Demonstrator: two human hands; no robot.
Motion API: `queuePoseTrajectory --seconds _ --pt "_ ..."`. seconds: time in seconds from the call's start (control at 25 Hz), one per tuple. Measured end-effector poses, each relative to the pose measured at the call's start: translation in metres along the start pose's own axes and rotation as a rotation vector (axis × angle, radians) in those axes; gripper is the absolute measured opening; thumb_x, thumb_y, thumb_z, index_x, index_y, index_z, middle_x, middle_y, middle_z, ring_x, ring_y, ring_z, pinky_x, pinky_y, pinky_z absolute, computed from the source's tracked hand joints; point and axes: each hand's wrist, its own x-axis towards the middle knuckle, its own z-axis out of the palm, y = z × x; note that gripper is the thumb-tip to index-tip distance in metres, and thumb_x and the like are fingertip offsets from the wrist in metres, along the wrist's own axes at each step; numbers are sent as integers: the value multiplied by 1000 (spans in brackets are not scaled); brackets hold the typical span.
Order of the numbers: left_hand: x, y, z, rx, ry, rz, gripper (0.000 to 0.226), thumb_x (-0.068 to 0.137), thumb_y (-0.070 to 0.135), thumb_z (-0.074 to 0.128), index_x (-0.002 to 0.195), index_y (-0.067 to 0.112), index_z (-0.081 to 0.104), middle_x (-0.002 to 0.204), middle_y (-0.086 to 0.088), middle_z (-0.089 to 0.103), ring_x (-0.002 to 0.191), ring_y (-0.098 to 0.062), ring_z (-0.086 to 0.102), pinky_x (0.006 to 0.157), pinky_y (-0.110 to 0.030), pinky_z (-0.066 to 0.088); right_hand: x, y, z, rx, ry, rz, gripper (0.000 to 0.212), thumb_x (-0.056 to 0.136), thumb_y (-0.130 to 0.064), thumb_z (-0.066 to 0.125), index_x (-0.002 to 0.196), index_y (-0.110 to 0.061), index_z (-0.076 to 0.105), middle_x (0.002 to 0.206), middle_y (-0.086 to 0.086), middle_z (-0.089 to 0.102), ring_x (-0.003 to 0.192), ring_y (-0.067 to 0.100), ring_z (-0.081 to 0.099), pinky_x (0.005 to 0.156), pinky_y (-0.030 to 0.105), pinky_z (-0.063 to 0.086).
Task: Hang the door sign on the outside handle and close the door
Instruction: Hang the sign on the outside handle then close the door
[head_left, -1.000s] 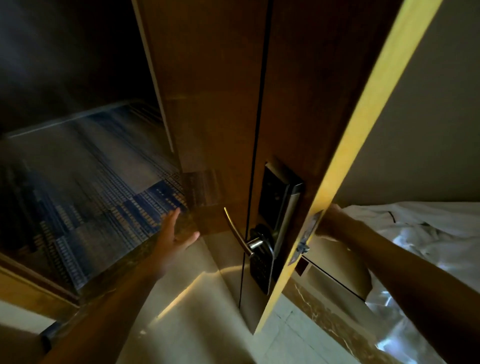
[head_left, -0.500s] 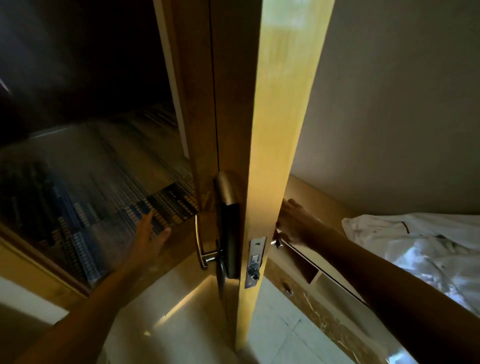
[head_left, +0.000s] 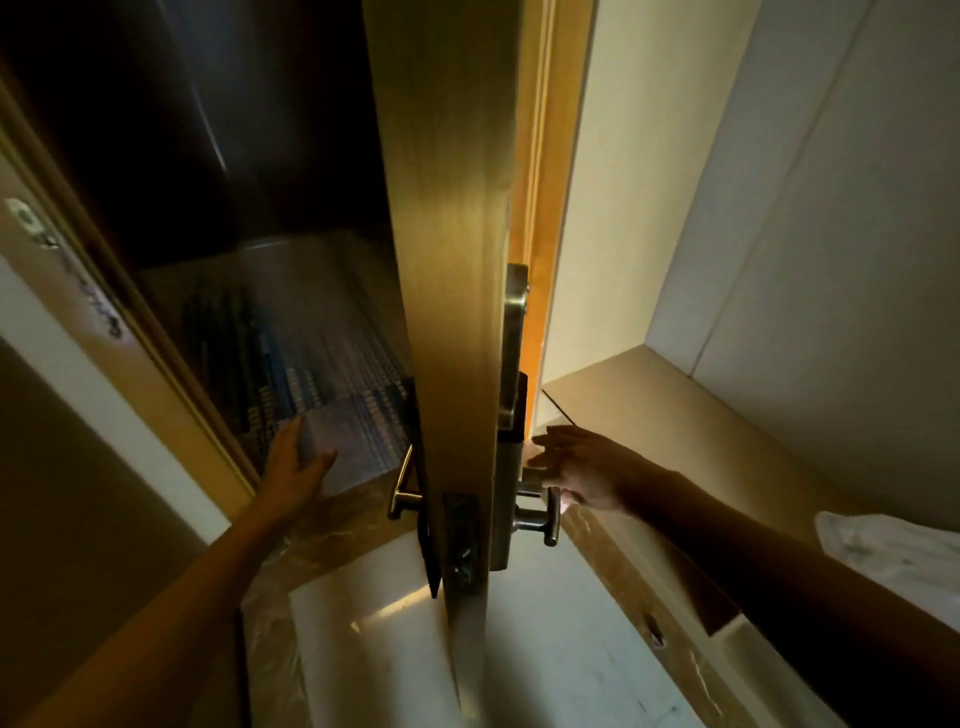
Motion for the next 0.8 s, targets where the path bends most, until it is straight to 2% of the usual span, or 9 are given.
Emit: queuePoseTrajectory --seconds 0.04,0.12,0.16,0.2,0.32,0.4,0.52,0.68,0.8 --pt "-2 -4 -10 6 18 6 61 88 22 58 141 21 27 147 -14 30 132 -33 36 102 -58 39 10 -4 -2 11 -2 -21 40 89 -14 58 128 -23 54 144 -2 49 143 21 25 121 39 12" --pt "-7 -11 -25 51 116 15 58 87 25 58 138 23 30 146 -14 31 129 -22 35 98 -42 42 31 -13 -6 34 21 -61 33 88 -13 59 121 -18 59 135 1 57 138 22 35 119 38 17" --pt "-10 -14 -29 76 161 21 58 87 27 58 138 26 30 146 -13 31 125 -15 33 95 -33 39 38 -16 -7 46 34 -73 30 87 -13 60 117 -17 62 130 3 61 134 23 41 118 37 21" --pt "-12 -19 -35 94 191 22 59 87 30 59 138 28 29 147 -12 31 122 -12 31 94 -31 36 46 -20 -10 54 42 -88 26 86 -15 61 112 -16 64 123 4 65 128 23 46 115 37 26" --pt "-15 -38 -61 123 223 -46 70 83 45 56 141 31 22 153 -8 23 135 -24 26 103 -42 28 76 -32 -17 73 62 -133 20 86 -23 61 104 -17 65 111 1 67 114 20 53 105 35 38" --pt "-14 -52 -78 150 229 -105 74 82 48 54 143 29 18 156 -8 16 140 -28 19 108 -45 23 96 -38 -21 84 50 -147 26 86 -27 61 111 -19 62 113 0 67 113 20 54 104 36 40" --pt "-12 -65 -101 161 283 -176 73 86 36 57 145 27 15 158 -9 10 143 -30 14 112 -50 19 125 -49 -27 153 100 -140 45 84 -31 66 126 -20 53 116 4 66 110 23 57 100 39 46" --pt "-11 -77 -130 136 334 -227 72 88 32 57 145 29 15 158 -9 9 143 -33 13 111 -59 21 156 -66 -31 153 315 -174 70 63 -26 86 125 -13 54 122 15 65 114 34 61 90 45 54" --pt "-6 -81 -153 115 355 -207 72 88 29 57 146 27 14 158 -10 10 143 -32 13 112 -59 21 188 -82 -40 112 331 -134 62 62 -28 85 117 -13 61 122 14 66 116 35 59 95 48 51"
